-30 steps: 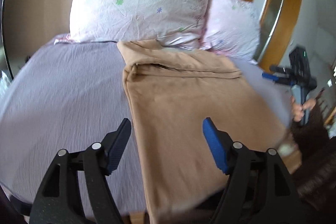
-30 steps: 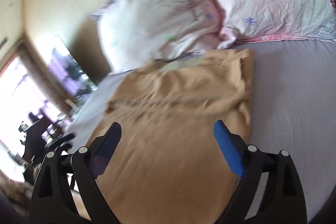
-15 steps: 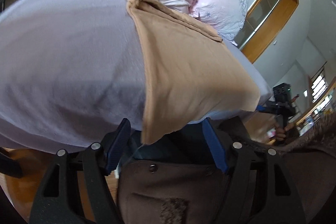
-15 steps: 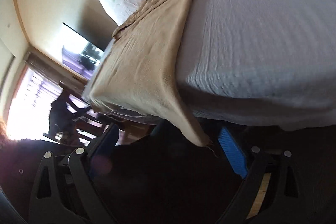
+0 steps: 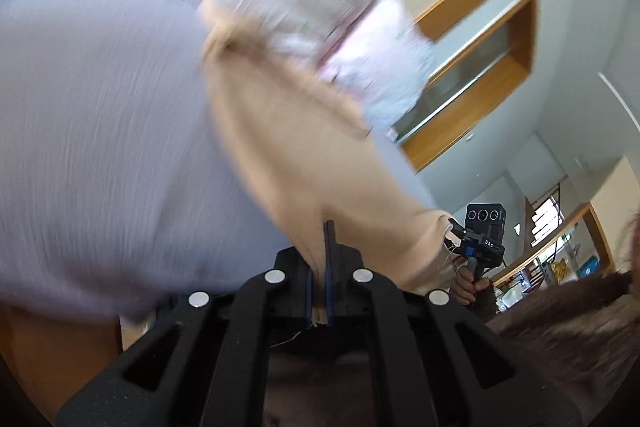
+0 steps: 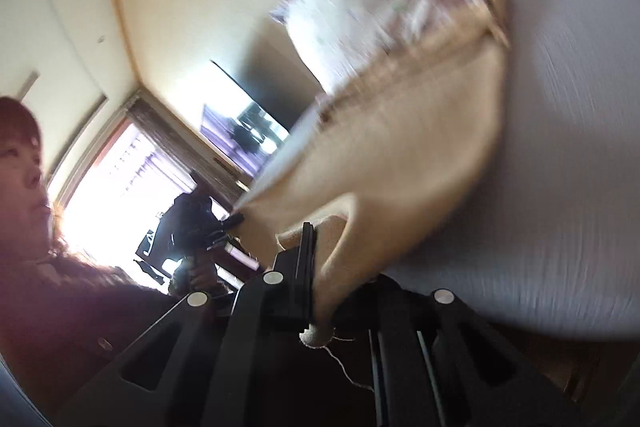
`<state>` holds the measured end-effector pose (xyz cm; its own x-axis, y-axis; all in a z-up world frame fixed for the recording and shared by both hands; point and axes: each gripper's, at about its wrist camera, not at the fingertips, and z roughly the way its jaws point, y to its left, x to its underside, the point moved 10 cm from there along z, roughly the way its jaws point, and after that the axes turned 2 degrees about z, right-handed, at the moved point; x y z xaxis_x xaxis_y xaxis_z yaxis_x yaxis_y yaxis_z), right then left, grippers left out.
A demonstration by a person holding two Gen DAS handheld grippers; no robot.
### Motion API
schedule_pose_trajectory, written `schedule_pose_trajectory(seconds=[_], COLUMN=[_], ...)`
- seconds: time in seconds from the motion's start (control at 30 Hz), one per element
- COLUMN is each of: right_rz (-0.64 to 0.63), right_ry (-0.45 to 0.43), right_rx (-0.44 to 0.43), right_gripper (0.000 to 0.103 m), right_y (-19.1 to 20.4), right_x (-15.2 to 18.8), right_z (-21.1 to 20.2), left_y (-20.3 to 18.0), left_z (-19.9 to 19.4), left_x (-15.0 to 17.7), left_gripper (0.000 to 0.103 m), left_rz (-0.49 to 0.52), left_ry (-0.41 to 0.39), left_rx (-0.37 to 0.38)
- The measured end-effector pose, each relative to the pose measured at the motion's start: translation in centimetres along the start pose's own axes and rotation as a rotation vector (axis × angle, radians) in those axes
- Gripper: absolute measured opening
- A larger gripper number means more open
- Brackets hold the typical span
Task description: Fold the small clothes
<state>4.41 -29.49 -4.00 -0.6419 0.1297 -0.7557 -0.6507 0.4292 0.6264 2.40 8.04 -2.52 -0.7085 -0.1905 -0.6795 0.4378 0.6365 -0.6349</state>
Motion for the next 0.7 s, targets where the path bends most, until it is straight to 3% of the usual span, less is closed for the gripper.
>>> schedule_pose_trajectory(seconds=[0.17, 0.23, 0.3, 0.4, 0.53, 0.6, 0.7], right_rz=[-0.112, -0.081, 0.004, 0.130, 0.260, 0.343, 0.503], right_ry=[-0.173, -0.228, -0.249, -0.229, -0.139, -0.128, -0.121], right_rx=[0.017, 0.070, 0.136, 0.271, 0.464, 0.492, 0.445], right_gripper=[0.007, 0.007, 0.007, 0.007, 0.007, 0.007, 0.012], right_y=[0.5, -1.9, -6.0, -13.5, -22.2, -24.5, -26.6], right_x=[-11.5, -15.9, -19.5, -21.6, -21.5, -21.5, -21.9], right_z=[1.6, 3.2, 5.2, 8.0, 12.4, 13.2, 13.9], left_y=[-1.4, 0.2, 3.9, 9.9, 16.2, 17.9, 18.9], left_z=[1.8, 4.0, 7.7, 13.4, 18.8, 20.4, 20.5], left_x=[-11.2, -15.4, -19.5, -22.8, -24.3, -24.6, -24.6], left_gripper=[0.005, 0.005, 0.005, 0.005, 0.004, 0.005, 0.007], left_rz=[0.101, 0.083, -0.011, -0.158, -0.271, -0.334, -0.395], left_ry=[-0.114, -0.138, -0.136, -0.091, -0.029, -0.006, -0.018], left_rx=[-0.032, -0.091, -0.148, -0.210, -0.305, -0.297, -0.265])
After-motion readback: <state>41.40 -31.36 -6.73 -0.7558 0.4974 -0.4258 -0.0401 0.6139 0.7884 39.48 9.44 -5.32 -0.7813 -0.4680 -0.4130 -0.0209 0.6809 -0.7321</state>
